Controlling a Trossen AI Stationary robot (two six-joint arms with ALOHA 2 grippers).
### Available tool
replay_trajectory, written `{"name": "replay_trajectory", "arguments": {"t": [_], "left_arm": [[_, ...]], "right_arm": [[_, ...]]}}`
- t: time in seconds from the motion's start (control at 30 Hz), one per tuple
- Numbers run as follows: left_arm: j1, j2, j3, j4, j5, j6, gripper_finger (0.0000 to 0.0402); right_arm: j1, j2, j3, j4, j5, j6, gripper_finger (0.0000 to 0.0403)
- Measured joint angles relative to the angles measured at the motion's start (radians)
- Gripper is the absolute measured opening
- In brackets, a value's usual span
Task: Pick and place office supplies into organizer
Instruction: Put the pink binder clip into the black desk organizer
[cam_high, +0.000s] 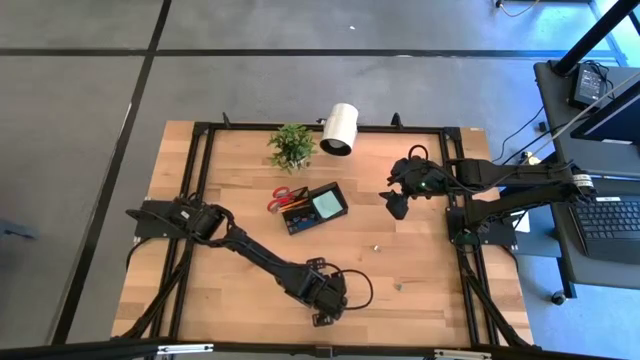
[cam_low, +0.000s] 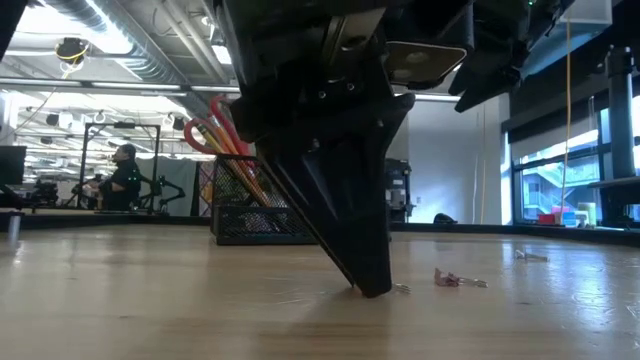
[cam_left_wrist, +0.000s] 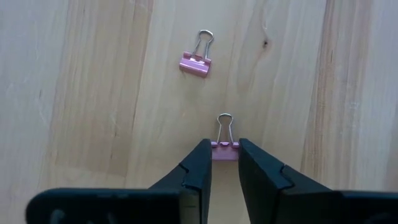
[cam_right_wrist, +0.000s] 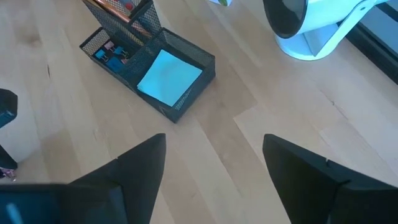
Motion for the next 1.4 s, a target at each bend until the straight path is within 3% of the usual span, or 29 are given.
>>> {"name": "replay_trajectory", "arguments": {"t": [0.3, 0.57, 0.77, 1.03, 1.4], "left_arm": [[0.026, -0.009, 0.076, -0.143, 0.078, 0.006, 0.0063], [0.083, -0.094, 0.111, -0.397, -0.132, 0.011, 0.0063], [0.161, -0.114, 0.113, -0.551, -0.200, 0.057, 0.0062], [0.275, -0.114, 0.078, -0.621, -0.257, 0.122, 0.0062], [0.368, -0.114, 0.077, -0.635, -0.217, 0.115, 0.0063]], "right_arm": [[0.000, 0.000, 0.000, -0.001, 0.000, 0.000, 0.0272], [0.000, 0.001, 0.000, -0.001, 0.000, -0.019, 0.0272], [0.000, 0.000, 0.000, -0.001, 0.000, 0.007, 0.0272], [0.000, 0.001, 0.000, 0.000, 0.002, 0.019, 0.0272], [0.000, 0.000, 0.000, 0.000, 0.002, 0.063, 0.0272]]}}
